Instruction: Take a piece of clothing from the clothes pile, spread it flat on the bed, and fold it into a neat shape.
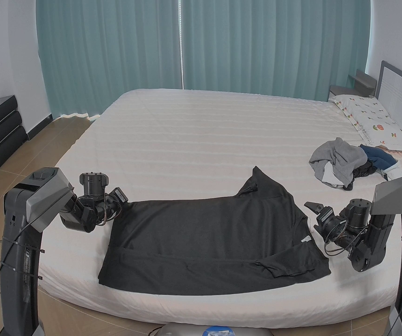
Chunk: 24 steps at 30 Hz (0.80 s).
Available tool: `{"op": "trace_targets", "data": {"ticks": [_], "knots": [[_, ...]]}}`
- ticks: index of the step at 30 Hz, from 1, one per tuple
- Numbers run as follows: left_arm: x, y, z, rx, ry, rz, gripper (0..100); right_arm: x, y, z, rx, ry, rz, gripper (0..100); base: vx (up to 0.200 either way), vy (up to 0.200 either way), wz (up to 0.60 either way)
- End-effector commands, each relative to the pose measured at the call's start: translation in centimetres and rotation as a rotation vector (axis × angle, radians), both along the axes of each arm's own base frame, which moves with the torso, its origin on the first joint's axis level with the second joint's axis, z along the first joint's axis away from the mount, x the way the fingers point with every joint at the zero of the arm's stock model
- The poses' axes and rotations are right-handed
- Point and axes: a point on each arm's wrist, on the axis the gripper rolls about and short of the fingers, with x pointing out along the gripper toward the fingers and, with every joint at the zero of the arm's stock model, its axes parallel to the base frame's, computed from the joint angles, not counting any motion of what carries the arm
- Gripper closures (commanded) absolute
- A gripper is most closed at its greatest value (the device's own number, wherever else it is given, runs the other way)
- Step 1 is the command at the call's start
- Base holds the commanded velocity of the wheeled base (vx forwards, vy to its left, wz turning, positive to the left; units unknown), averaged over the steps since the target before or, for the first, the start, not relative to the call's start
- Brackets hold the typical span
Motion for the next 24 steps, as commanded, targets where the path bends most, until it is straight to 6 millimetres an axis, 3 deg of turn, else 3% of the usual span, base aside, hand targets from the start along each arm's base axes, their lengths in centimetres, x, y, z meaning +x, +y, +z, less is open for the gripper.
{"op": "trace_targets", "data": {"ticks": [1, 3, 4, 9, 11, 15, 16, 22, 24], "knots": [[-0.2, 0.1, 0.4, -0.034, -0.045, 0.055, 100, 0.1, 0.3, 3.4, -0.002, -0.031, 0.011, 0, 0.0, 0.0, 0.0], [-0.5, 0.1, 0.3, -0.047, -0.039, 0.065, 100, 0.5, 0.5, 3.5, -0.008, -0.017, 0.018, 0, 0.0, 0.0, 0.0], [-1.1, 0.2, 0.7, -0.067, -0.037, 0.076, 100, 2.0, 0.8, 4.0, -0.051, -0.011, 0.034, 0, 0.0, 0.0, 0.0], [-2.0, 0.5, 1.0, -0.075, -0.022, 0.079, 100, 4.8, 1.3, 4.0, -0.198, 0.048, 0.087, 0, 0.0, 0.0, 0.0], [-2.2, 0.6, 0.6, -0.08, -0.005, 0.074, 100, 7.2, 2.7, 4.2, -0.285, 0.036, 0.122, 0, 0.0, 0.0, 0.0], [-2.5, 0.5, 0.4, -0.089, 0.009, 0.057, 100, 9.6, 3.9, 4.0, -0.362, 0.042, 0.18, 0, 0.0, 0.0, 0.0], [-2.5, 0.5, 0.3, -0.09, 0.012, 0.055, 100, 11.0, 4.5, 3.8, -0.429, 0.067, 0.218, 0, 0.0, 0.0, 0.0], [-2.6, 0.5, 0.2, -0.09, 0.017, 0.053, 100, 13.9, 5.7, 2.6, -0.488, 0.082, 0.264, 0, 0.0, 0.0, 0.0], [-2.6, 0.5, 0.2, -0.09, 0.017, 0.053, 100, 13.9, 5.7, 2.6, -0.488, 0.082, 0.264, 0, 0.0, 0.0, 0.0]]}}
